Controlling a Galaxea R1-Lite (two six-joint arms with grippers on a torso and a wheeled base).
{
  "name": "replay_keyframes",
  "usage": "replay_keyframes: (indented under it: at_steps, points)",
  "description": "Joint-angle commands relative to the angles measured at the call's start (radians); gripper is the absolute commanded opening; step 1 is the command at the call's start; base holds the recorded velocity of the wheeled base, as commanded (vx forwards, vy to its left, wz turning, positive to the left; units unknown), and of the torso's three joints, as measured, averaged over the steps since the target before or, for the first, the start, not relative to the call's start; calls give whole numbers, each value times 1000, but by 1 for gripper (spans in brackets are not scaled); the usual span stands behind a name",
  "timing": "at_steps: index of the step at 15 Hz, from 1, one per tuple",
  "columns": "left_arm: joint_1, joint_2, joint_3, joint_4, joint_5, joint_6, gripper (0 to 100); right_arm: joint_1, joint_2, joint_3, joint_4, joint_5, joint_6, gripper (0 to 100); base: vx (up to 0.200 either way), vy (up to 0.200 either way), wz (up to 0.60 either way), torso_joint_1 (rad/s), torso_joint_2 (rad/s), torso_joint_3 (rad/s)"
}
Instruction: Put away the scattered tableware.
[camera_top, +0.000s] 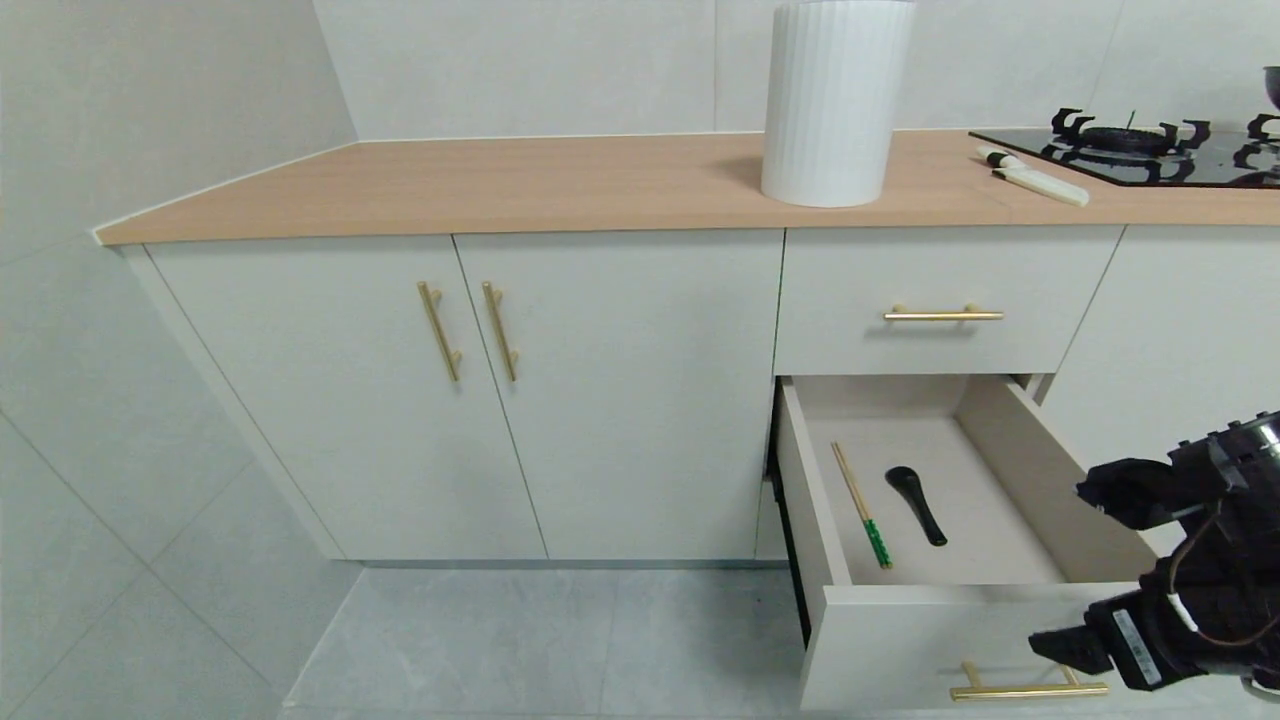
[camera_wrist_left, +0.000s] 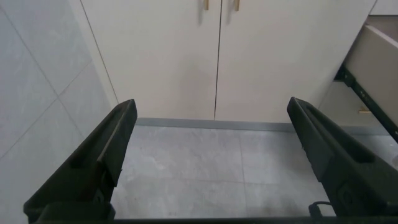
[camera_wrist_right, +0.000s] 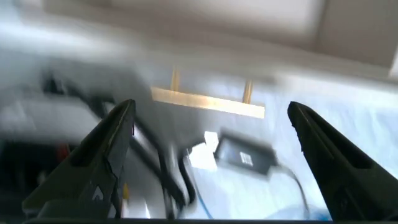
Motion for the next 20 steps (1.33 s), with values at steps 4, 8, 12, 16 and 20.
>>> replay_keyframes:
  at_steps: [4, 8, 12, 16, 20]
  points:
    - [0, 0, 0, 0, 1, 0, 100, 51, 37, -2, 46, 0, -1, 100, 0, 0, 0, 0, 0, 0]
    - [0, 0, 0, -1, 1, 0, 100, 28, 152, -30, 1, -6, 36, 100, 0, 0, 0, 0, 0, 0]
    - [-1, 0, 0, -1, 1, 0, 100, 24, 216, -73, -9, -13, 129, 100, 0, 0, 0, 0, 0, 0]
    - [0, 0, 0, 0, 1, 0, 100, -14, 239, -103, -32, -10, 132, 100, 0, 0, 0, 0, 0, 0]
    - [0, 0, 0, 0, 1, 0, 100, -31, 310, -105, -144, -11, 146, 100, 0, 0, 0, 0, 0, 0]
